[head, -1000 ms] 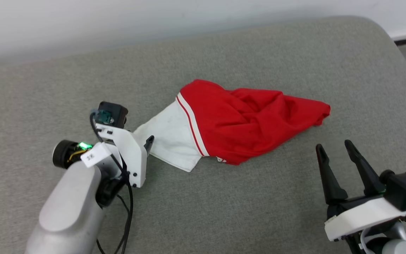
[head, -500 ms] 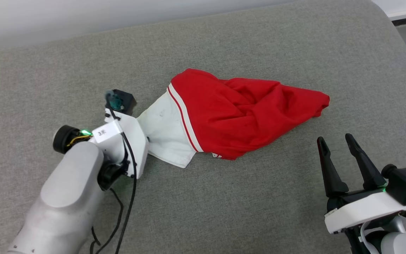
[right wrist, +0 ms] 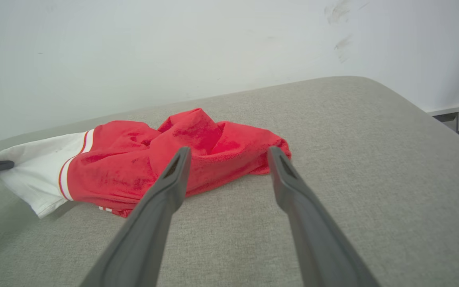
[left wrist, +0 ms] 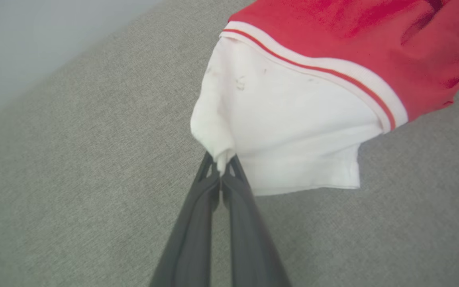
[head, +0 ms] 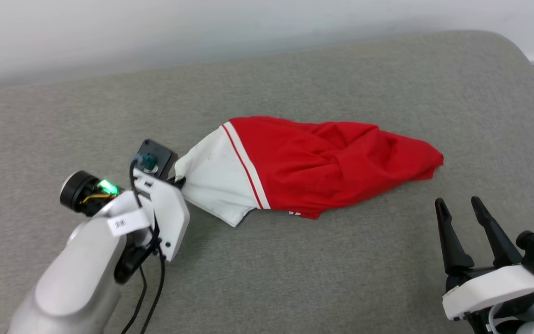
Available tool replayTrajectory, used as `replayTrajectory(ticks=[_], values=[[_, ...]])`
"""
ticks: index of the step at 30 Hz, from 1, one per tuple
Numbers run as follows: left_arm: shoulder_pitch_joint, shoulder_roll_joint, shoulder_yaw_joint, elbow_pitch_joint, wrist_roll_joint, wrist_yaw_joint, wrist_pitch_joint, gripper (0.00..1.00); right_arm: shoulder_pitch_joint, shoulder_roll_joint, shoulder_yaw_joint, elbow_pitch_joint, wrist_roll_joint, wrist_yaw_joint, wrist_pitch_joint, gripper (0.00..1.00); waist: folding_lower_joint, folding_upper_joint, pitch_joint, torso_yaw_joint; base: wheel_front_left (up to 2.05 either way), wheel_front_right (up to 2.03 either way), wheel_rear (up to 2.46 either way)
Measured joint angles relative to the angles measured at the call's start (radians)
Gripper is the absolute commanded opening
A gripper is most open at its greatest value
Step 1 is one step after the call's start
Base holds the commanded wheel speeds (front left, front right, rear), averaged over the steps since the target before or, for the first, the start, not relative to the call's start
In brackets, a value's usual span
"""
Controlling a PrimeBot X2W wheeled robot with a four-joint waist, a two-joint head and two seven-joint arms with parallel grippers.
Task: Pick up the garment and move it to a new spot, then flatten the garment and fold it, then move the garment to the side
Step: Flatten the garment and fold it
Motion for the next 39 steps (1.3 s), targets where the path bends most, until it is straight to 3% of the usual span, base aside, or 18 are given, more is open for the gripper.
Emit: replayTrajectory(ticks=[4,10,17,21,27,28,29,30,39], values=[[0.096,0.042,0.022,-0.150,-0.007,0.051,-0.002,0.00,0.016,0.000,-0.018,-0.014,-0.007,0.000,0.017,1.00,0.0000,0.0000,-0.031,0.042,0.00,0.00,0.00],[0.293,0.101,0.100,-0.346,-0.060,0.176,0.015,0.00,0.035,0.000,-0.025,-0.035,-0.010,0.000,0.044,1.00,-0.0001,0.0000,-0.080,0.088,0.00,0.00,0.00],[0.593,0.118,0.205,-0.452,-0.168,0.323,0.012,0.00,0.060,0.000,-0.032,-0.055,-0.010,0.000,0.063,1.00,-0.0002,0.0000,-0.112,0.110,0.00,0.00,0.00],[0.715,0.092,0.234,-0.446,-0.226,0.359,-0.005,0.00,0.069,0.000,-0.041,-0.060,-0.009,0.000,0.068,1.00,-0.0002,0.0000,-0.117,0.112,0.00,0.00,0.00],[0.747,0.034,0.232,-0.372,-0.270,0.340,-0.051,0.00,0.069,0.000,-0.050,-0.064,-0.009,0.000,0.083,1.00,-0.0002,0.0000,-0.118,0.110,0.00,0.00,0.00],[0.743,0.025,0.227,-0.362,-0.271,0.333,-0.062,0.16,0.068,0.000,-0.053,-0.064,-0.010,0.000,0.085,1.00,-0.0002,0.0000,-0.119,0.108,0.00,0.00,0.00],[0.737,0.017,0.228,-0.349,-0.271,0.327,-0.082,0.63,0.068,0.000,-0.058,-0.064,-0.011,0.000,0.087,1.00,-0.0002,0.0000,-0.118,0.108,0.00,0.00,0.00],[0.725,0.009,0.230,-0.338,-0.267,0.323,-0.103,1.00,0.068,0.000,-0.062,-0.063,-0.009,0.000,0.093,1.00,-0.0002,0.0000,-0.119,0.108,0.00,0.00,0.00],[0.609,-0.004,0.249,-0.358,-0.154,0.309,-0.346,1.00,0.063,0.000,-0.104,-0.023,0.012,0.000,0.139,1.00,-0.0001,0.0000,-0.127,0.115,0.00,0.00,0.00]])
